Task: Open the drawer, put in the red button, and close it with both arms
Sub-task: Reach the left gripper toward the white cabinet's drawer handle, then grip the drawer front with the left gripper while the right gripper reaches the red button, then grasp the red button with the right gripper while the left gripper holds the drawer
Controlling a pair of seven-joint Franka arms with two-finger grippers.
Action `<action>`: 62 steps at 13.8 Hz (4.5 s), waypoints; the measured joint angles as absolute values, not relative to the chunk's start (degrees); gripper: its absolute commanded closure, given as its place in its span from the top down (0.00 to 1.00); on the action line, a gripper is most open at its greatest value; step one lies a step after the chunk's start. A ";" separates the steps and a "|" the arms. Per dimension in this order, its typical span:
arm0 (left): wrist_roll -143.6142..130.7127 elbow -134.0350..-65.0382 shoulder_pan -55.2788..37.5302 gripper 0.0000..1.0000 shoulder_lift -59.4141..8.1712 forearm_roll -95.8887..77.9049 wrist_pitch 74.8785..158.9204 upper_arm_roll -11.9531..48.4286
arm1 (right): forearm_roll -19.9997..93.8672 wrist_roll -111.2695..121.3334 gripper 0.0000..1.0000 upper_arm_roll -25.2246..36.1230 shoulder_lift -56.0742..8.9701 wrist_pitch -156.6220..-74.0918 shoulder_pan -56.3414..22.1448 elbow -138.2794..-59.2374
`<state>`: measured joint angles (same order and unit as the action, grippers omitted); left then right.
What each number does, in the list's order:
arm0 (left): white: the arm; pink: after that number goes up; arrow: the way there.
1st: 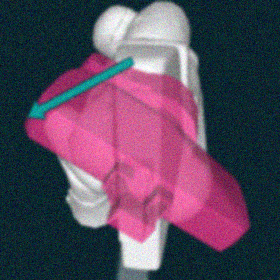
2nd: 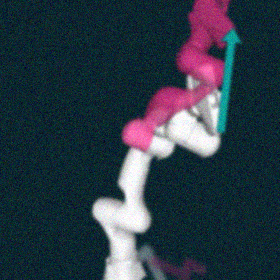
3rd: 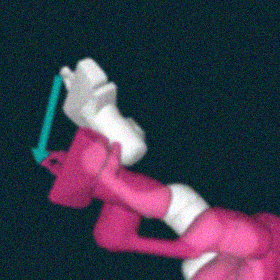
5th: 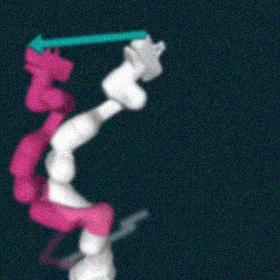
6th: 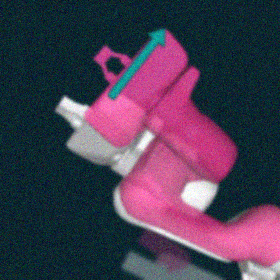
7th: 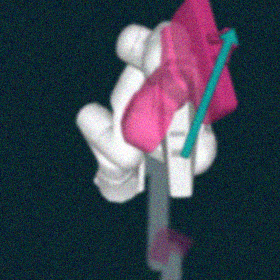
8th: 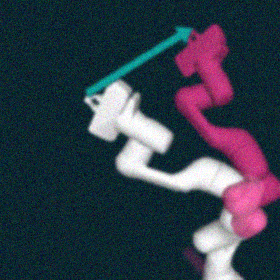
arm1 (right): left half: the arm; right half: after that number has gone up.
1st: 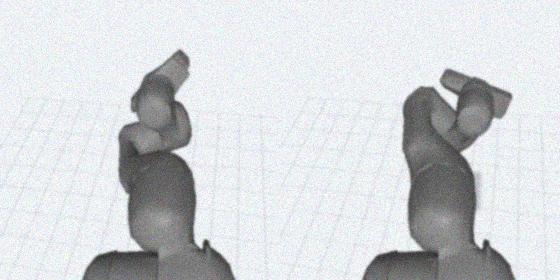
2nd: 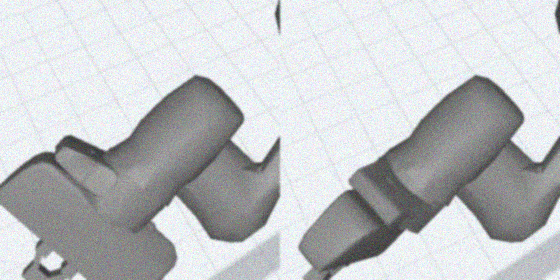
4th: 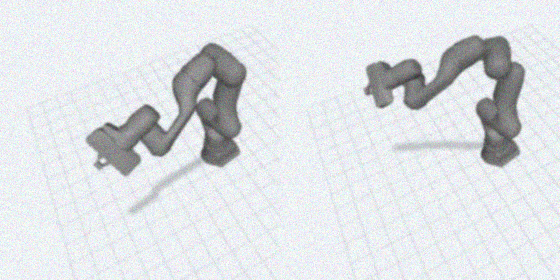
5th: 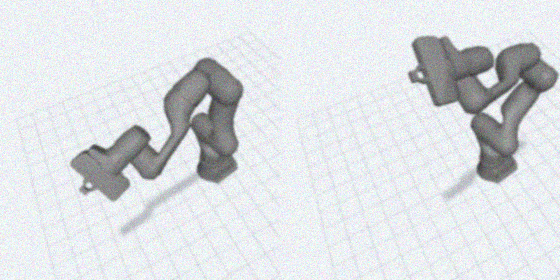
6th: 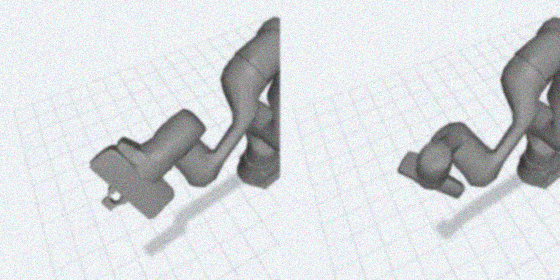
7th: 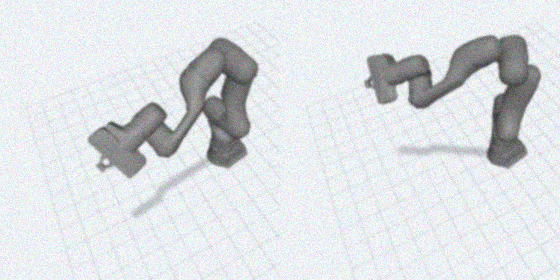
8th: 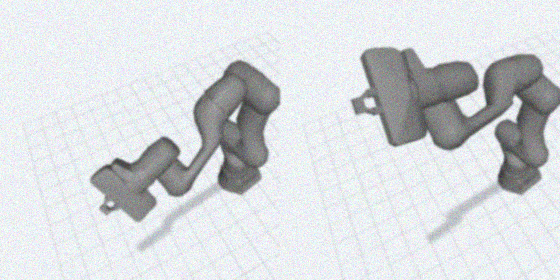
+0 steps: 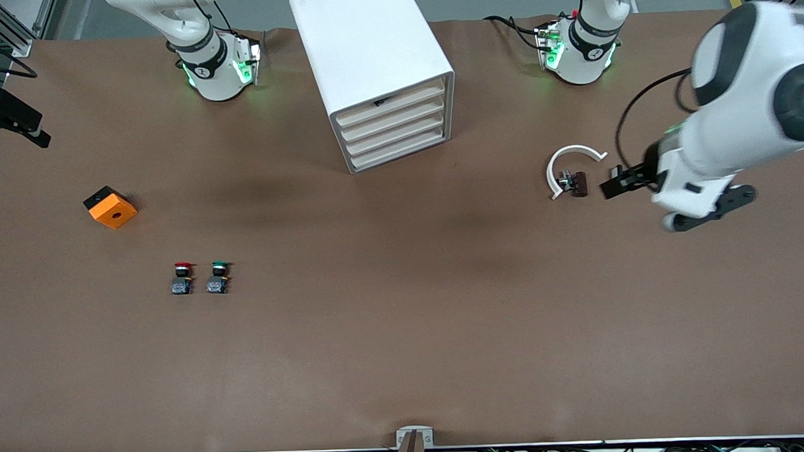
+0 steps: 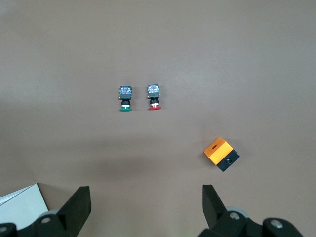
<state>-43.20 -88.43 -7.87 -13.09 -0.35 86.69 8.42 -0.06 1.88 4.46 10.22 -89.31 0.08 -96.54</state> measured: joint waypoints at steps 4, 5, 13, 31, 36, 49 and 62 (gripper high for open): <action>-66.94 -88.40 -14.52 1.00 -19.22 -1.22 86.68 8.82 | -0.22 1.88 1.00 4.57 9.82 -89.51 0.20 -96.51; -73.56 -88.39 -16.20 1.00 -21.01 -2.34 86.67 8.85 | -0.32 1.88 1.00 4.59 9.31 -89.68 0.21 -96.50; -101.69 -88.32 -26.97 1.00 -36.25 -14.60 82.04 8.95 | -0.49 2.05 1.00 4.47 -3.48 -93.46 0.21 -93.76; -125.68 -86.74 -28.09 1.00 -47.42 -49.67 85.61 8.01 | 4.84 -2.07 1.00 4.21 -20.36 -129.48 -0.81 -108.25; -126.06 -86.65 -28.24 1.00 -48.83 -54.23 85.69 8.18 | 4.85 -2.33 1.00 4.30 -24.29 -138.34 -0.82 -112.04; -126.06 -86.45 -32.02 0.91 -49.22 -55.27 85.17 9.05 | 4.85 -2.71 1.00 4.48 -30.94 -144.12 -0.63 -112.45; -126.21 -86.07 -31.34 0.28 -49.22 -56.57 82.65 9.04 | 4.85 -2.71 0.00 4.37 -32.69 -144.45 -0.70 -112.44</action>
